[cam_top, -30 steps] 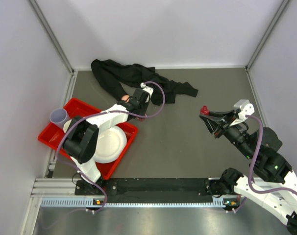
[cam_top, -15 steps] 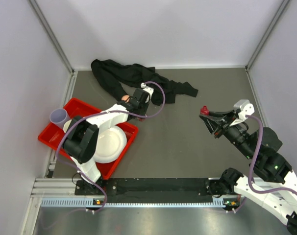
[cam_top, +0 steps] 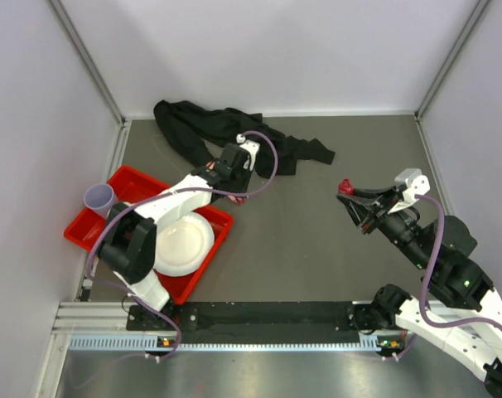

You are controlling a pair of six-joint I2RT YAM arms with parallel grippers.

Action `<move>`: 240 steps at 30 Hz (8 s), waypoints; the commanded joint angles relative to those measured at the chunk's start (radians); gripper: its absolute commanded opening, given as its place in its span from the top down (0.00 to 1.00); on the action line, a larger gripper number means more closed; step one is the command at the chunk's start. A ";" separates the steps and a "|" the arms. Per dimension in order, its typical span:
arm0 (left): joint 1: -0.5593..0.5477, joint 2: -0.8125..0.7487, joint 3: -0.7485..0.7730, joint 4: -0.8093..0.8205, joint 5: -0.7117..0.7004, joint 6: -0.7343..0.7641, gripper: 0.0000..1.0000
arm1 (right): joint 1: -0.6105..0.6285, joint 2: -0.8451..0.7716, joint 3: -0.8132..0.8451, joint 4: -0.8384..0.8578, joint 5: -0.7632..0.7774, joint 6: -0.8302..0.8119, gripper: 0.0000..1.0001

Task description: Paint the nails

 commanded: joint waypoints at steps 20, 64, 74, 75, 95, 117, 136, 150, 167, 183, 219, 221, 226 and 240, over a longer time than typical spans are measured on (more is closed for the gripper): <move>0.003 -0.470 0.226 0.016 0.682 -0.312 1.00 | -0.008 0.152 0.039 -0.022 -0.415 -0.052 1.00; -0.155 -0.476 0.264 -0.039 0.687 -0.315 1.00 | -0.005 0.203 0.057 -0.045 -0.410 -0.031 1.00; -0.155 -0.482 0.261 -0.009 0.720 -0.327 1.00 | -0.006 0.218 0.062 -0.045 -0.414 -0.032 1.00; -0.155 -0.482 0.261 -0.009 0.727 -0.330 1.00 | -0.005 0.217 0.062 -0.045 -0.412 -0.032 1.00; -0.164 -0.462 0.258 0.012 0.760 -0.347 1.00 | -0.006 0.209 0.057 -0.040 -0.418 -0.031 1.00; -0.166 -0.451 0.264 -0.011 0.731 -0.332 1.00 | -0.006 0.200 0.054 -0.042 -0.430 -0.031 1.00; -0.172 -0.450 0.235 -0.002 0.768 -0.347 1.00 | -0.005 0.197 0.051 -0.039 -0.427 -0.031 1.00; -0.172 -0.430 0.240 -0.016 0.725 -0.346 1.00 | -0.005 0.188 0.047 -0.033 -0.435 -0.034 1.00; -0.186 -0.427 0.229 0.011 0.751 -0.358 1.00 | -0.005 0.192 0.048 -0.033 -0.437 -0.031 1.00; -0.187 -0.422 0.232 -0.002 0.771 -0.352 1.00 | -0.006 0.188 0.043 -0.025 -0.430 -0.031 1.00; -0.259 -0.367 0.195 -0.003 0.759 -0.336 1.00 | -0.005 0.150 0.025 0.044 -0.394 0.023 1.00; -0.261 -0.369 0.186 0.004 0.759 -0.335 1.00 | -0.005 0.140 0.020 0.081 -0.386 0.055 1.00; -0.267 -0.370 0.168 0.058 0.808 -0.309 1.00 | -0.005 0.163 0.046 0.128 -0.430 0.107 1.00; -0.269 -0.424 0.086 0.194 1.088 -0.195 1.00 | -0.005 0.156 0.151 0.139 -0.565 0.146 1.00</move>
